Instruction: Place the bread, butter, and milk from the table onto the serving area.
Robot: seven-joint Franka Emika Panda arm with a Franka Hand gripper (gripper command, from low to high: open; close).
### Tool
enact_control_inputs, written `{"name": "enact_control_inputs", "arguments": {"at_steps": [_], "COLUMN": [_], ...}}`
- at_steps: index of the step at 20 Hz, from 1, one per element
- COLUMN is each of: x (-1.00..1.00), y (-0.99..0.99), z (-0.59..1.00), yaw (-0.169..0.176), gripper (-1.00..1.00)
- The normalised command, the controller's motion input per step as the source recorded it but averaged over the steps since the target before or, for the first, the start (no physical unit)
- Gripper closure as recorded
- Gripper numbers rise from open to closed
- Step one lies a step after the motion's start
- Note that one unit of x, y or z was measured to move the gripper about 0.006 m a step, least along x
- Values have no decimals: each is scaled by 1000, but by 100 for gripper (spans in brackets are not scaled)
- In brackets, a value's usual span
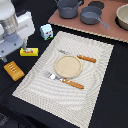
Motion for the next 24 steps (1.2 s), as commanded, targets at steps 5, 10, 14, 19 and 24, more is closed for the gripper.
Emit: {"name": "enact_control_inputs", "arguments": {"at_steps": [5,10,14,19,24], "x": [91,12,0,4,30], "y": [-259,-212,-204,-176,-157], "z": [-351,-421,-446,-360,-193], "yaw": [0,0,0,0,0], "gripper": [-100,-100,-100,-100,100]}}
